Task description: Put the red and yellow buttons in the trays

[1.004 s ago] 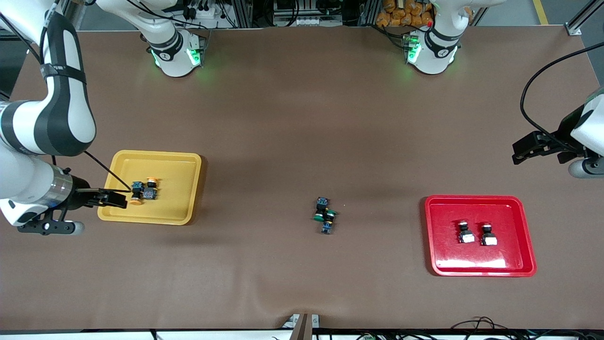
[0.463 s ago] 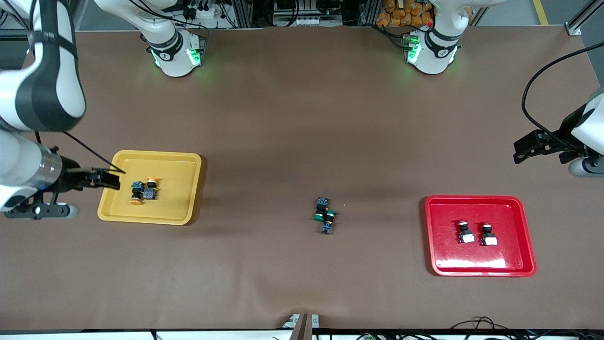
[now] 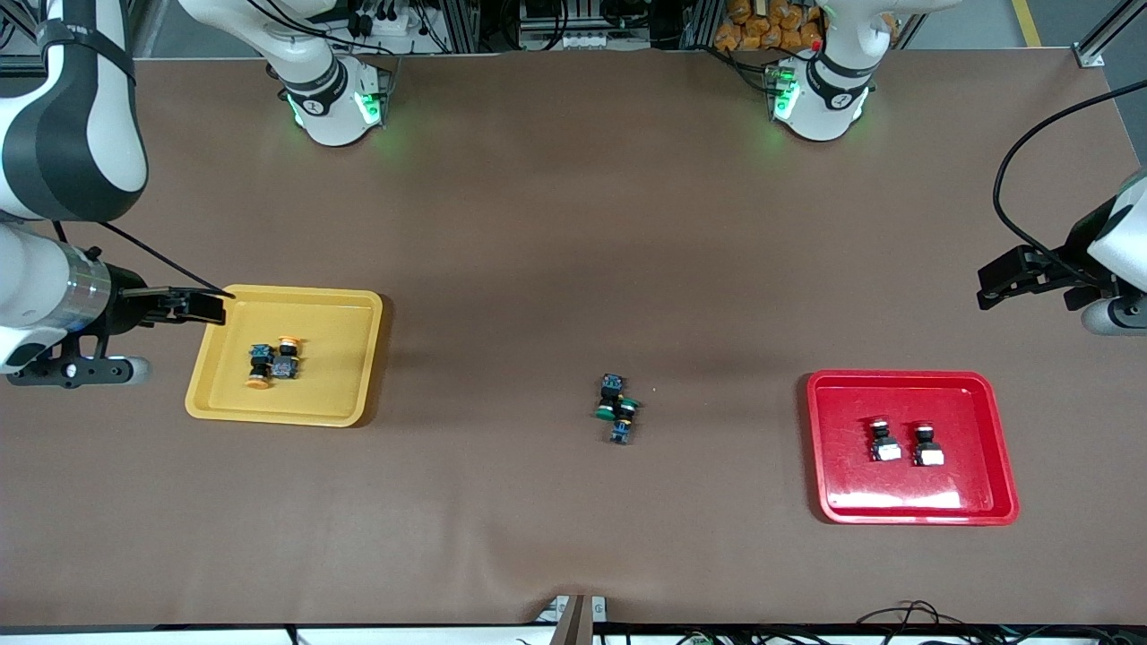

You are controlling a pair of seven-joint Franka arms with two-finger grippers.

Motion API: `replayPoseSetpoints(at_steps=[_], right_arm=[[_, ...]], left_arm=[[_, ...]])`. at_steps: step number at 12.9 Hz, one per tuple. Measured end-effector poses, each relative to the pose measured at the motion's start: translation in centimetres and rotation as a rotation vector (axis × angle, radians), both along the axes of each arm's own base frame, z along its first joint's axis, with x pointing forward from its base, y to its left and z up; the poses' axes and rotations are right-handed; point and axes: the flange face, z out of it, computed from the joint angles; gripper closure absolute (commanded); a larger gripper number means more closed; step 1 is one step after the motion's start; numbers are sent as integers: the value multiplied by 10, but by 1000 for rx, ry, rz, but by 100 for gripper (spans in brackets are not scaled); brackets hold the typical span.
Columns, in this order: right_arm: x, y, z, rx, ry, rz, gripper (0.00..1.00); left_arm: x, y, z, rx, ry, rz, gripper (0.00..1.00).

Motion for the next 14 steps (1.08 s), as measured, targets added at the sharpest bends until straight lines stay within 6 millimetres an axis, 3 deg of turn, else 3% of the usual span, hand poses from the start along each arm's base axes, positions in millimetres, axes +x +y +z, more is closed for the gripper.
replayPoseSetpoints(at_steps=[3,5,8,11,14], right_arm=[[-3,-22,11,26,-18,7,0],[-9,-30,34,29,-58,11,0],[-22,-12,72,-14,-96,55,0],[-48,-7,91,-36,-115,62,0],[-93,-35,87,-41,-142,19,0]], left_arm=[[0,0,0,0,0,0,0],[0,0,0,0,0,0,0],[0,0,0,0,0,-1,0],[0,0,0,0,0,-1,0],[0,-1,1,0,1,-2,0]])
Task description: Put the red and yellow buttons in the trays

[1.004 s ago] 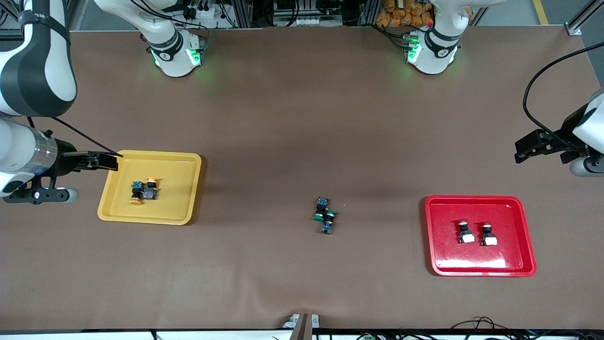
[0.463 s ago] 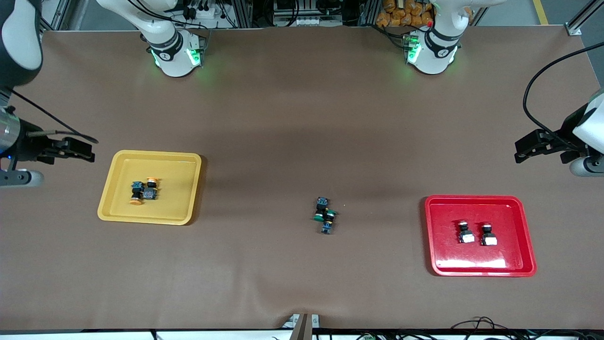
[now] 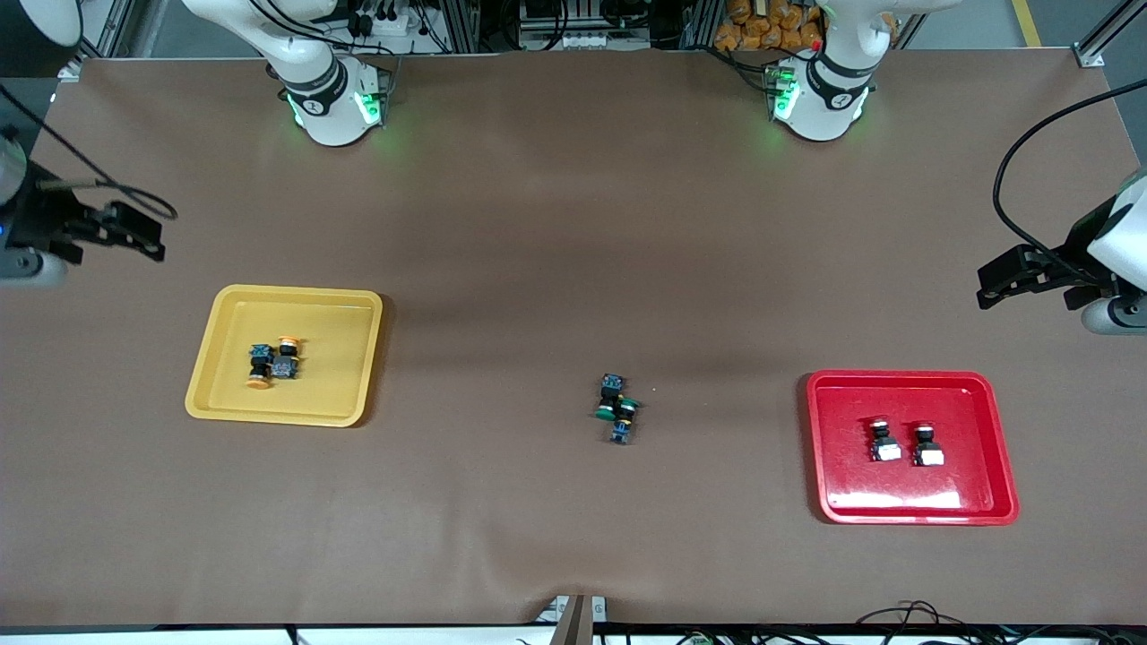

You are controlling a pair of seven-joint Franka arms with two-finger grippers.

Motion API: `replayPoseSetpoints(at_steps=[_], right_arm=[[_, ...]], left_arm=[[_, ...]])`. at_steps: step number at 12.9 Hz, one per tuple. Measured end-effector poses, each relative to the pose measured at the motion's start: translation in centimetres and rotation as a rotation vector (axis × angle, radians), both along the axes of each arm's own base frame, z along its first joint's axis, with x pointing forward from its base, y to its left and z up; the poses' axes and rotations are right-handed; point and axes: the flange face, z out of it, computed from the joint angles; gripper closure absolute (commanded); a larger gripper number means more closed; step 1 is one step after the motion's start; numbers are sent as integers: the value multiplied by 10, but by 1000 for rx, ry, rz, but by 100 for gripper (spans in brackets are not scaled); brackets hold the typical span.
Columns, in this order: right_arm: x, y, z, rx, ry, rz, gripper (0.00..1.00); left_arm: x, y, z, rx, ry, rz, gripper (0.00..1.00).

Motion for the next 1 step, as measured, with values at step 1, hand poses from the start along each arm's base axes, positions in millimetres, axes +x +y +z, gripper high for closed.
replayPoseSetpoints(at_steps=[1], right_arm=[[-9,-7,1,1,-2,-12,0]], left_arm=[[0,0,0,0,0,-1,0]])
